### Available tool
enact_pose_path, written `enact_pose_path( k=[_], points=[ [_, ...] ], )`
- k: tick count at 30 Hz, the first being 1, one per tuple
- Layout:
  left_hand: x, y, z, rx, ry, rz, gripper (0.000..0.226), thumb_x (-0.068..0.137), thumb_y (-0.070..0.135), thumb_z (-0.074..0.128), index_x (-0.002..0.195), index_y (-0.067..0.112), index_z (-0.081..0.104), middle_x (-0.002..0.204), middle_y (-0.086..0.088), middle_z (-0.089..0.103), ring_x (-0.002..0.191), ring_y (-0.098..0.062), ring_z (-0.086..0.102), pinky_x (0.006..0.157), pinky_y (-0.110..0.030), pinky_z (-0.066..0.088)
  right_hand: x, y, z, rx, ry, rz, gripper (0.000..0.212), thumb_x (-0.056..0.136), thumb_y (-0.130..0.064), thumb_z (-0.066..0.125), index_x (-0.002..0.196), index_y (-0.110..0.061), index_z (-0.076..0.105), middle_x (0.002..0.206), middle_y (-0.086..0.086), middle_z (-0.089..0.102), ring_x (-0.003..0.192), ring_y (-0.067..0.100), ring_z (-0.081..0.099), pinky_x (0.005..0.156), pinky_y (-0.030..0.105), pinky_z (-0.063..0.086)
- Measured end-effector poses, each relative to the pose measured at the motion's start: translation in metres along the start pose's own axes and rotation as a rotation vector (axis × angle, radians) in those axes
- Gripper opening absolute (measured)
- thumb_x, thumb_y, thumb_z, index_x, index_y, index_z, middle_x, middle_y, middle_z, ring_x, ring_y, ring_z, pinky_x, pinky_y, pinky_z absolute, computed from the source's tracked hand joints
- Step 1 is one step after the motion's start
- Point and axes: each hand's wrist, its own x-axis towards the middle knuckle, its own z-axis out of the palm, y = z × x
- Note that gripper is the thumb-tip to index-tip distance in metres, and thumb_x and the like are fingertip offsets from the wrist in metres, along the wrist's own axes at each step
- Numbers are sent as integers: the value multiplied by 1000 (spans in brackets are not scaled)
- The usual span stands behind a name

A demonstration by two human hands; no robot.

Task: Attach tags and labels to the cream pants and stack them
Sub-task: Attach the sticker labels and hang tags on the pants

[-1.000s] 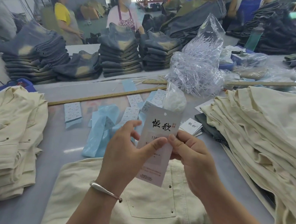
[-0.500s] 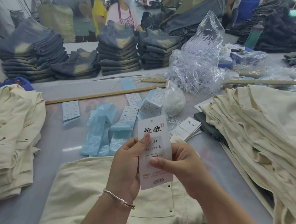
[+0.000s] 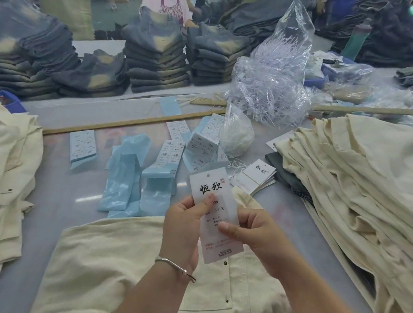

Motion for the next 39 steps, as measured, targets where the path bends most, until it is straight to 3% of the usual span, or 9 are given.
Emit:
enact_pose_path(
  k=[6, 10, 12, 17, 22, 28, 34, 36, 39],
  points=[
    [44, -29, -7, 90, 329, 33, 20, 95, 22, 60, 78, 11, 57, 70, -7, 57, 63, -19, 53, 62, -34, 48, 45, 14, -40, -334, -56, 162, 11, 81, -16, 76, 74, -9, 71, 75, 14, 74, 63, 17, 68, 59, 23, 47],
    [66, -28, -22, 208, 372, 38, 36, 96, 35, 56, 64, 18, 51, 46, 12, 46, 43, -9, 42, 44, -22, 37, 105, 30, -93, -600, 607, 15, 12, 80, -10, 74, 71, -16, 68, 66, 0, 69, 62, 17, 66, 61, 32, 49],
    [69, -28, -23, 225, 319, 24, 44, 96, 38, 54, 55, 22, 57, 40, 13, 44, 37, -8, 40, 38, -20, 35, 135, 36, -116, -929, 708, -4, 14, 81, -11, 68, 78, -25, 67, 74, -8, 64, 72, 19, 63, 64, 31, 43],
    [74, -35, -26, 251, 249, -8, 48, 96, 38, 55, 50, 26, 58, 44, 12, 45, 40, -4, 41, 39, -13, 33, 195, 43, -149, -1342, 367, 106, 24, 89, -21, 63, 106, -36, 69, 105, -5, 46, 101, 15, 48, 78, 31, 42],
    [79, -40, -32, 241, 267, -44, 33, 94, 38, 58, 69, 17, 59, 52, 5, 49, 46, -9, 43, 43, -18, 37, 217, 37, -152, -1442, 251, 116, 6, 86, -33, 68, 82, -37, 68, 103, -3, 46, 98, 13, 42, 76, 29, 39],
    [75, -31, -27, 197, 226, -49, 44, 96, 33, 57, 53, 27, 63, 48, 9, 51, 41, -4, 45, 39, -16, 37, 224, 34, -146, -1566, 96, 148, 12, 92, -21, 59, 89, -16, 69, 106, 2, 45, 109, 20, 40, 86, 36, 44],
    [70, -29, -35, 189, 251, -50, 31, 95, 34, 58, 69, 18, 63, 55, 2, 53, 47, -10, 47, 43, -21, 40, 221, 26, -141, -1392, 239, 72, 34, 81, 13, 46, 53, -7, 44, 62, 15, 33, 62, 29, 31, 58, 40, 30],
    [68, -30, -37, 192, 258, -55, 29, 95, 35, 58, 74, 14, 63, 58, 0, 53, 50, -12, 47, 45, -23, 41, 216, 23, -141, -1289, 312, 53, 20, 92, -2, 52, 73, -7, 55, 81, 11, 47, 75, 26, 43, 66, 37, 35],
    [64, -31, -36, 184, 251, -61, 29, 94, 34, 59, 74, 14, 63, 57, 0, 54, 49, -11, 49, 44, -21, 41, 210, 24, -136, -1439, 152, 132, 14, 90, -32, 63, 83, -20, 62, 98, -1, 44, 94, 17, 45, 80, 33, 40]
  ],
)
